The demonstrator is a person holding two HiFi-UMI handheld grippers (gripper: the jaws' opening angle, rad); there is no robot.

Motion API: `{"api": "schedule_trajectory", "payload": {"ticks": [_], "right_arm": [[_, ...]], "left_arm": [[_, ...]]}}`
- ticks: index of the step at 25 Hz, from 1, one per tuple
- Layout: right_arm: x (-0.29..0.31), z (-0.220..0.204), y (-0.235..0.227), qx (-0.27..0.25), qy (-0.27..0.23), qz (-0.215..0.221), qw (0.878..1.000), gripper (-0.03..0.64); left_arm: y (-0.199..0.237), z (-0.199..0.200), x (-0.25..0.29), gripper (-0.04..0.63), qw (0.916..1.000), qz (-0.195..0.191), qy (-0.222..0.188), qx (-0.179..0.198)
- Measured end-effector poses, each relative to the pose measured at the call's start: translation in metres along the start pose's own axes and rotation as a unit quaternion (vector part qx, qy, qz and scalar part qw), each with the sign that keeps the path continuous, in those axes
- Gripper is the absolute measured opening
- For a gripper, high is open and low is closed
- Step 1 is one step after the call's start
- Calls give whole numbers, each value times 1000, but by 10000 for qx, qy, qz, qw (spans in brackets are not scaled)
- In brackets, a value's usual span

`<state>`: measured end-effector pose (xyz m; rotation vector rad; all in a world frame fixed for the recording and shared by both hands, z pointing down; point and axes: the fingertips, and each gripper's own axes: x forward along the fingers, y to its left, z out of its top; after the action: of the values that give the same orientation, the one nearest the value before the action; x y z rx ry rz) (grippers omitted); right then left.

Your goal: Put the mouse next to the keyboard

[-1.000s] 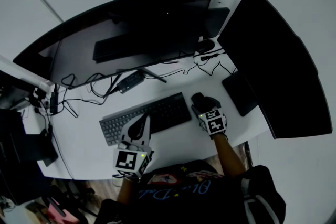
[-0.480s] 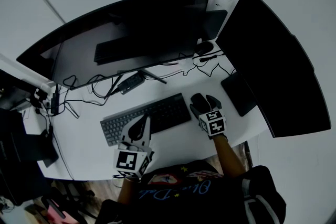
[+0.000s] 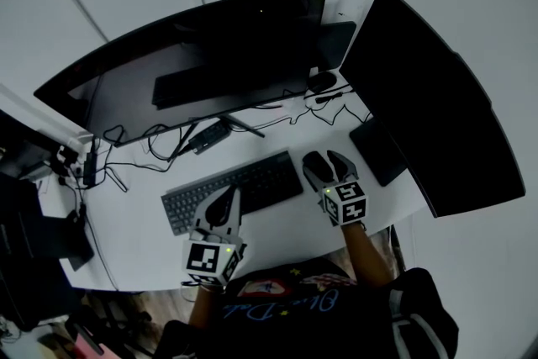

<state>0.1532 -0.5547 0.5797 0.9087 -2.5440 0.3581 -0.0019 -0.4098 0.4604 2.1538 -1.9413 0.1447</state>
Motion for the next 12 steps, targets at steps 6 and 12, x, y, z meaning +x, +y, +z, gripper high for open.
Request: {"api": "schedule_trajectory", "payload": {"ticks": [6,12], "right_arm": [[-24,34,10,26,-600,8,9982,263],[-51,70,19,-28,-1238,-79,9923,39]], "left_arm": [[-4,1,-8,3,10000,-8,-27,3],[-6,4,-16,3,9999,17,-48,105]]}}
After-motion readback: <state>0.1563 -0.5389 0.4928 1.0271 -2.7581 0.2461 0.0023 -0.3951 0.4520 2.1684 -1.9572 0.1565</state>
